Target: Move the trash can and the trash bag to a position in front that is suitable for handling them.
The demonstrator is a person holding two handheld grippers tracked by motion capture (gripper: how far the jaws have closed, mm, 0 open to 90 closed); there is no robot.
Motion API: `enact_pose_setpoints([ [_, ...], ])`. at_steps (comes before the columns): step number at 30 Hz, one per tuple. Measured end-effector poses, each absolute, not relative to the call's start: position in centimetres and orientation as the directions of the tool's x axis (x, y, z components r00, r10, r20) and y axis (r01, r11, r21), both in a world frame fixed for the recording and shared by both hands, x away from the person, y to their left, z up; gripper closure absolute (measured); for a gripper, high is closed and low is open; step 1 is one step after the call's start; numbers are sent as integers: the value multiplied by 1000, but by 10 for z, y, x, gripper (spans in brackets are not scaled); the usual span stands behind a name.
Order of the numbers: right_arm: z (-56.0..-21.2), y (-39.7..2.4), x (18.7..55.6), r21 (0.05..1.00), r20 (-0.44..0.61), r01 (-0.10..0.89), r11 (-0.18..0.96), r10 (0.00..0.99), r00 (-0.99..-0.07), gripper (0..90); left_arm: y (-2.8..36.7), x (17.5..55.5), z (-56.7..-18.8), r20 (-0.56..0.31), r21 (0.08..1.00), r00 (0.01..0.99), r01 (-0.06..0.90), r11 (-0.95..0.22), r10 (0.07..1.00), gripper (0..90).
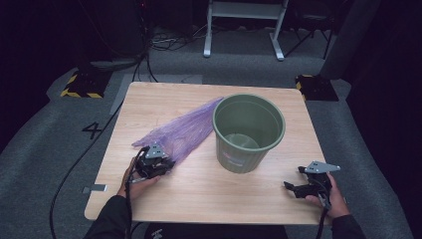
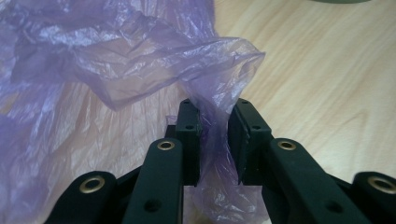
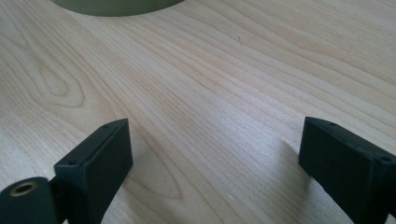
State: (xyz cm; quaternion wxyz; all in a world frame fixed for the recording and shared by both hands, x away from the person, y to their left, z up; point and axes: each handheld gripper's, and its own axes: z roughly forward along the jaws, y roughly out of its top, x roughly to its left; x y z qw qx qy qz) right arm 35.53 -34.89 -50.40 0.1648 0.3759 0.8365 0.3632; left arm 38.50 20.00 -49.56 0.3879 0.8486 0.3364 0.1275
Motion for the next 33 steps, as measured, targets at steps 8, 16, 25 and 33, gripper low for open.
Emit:
enact_pose_setpoints([
  [8, -504, -349, 355, 731, -3, 509, 454, 748, -663, 96, 175, 373, -495, -18, 738, 773, 438, -513, 634, 751],
  [16, -504, -349, 355, 731, -3, 509, 454, 748, -663, 96, 154, 361, -494, -9, 731, 808, 407, -548, 589, 663],
  [25, -504, -349, 355, 731, -3, 509, 454, 748, -664, 96, 138, 353, -491, -6, 732, 820, 394, -556, 573, 303],
  [33, -504, -349, 355, 731, -3, 509, 454, 748, -663, 96, 136, 345, -484, -10, 759, 819, 379, -529, 574, 158],
])
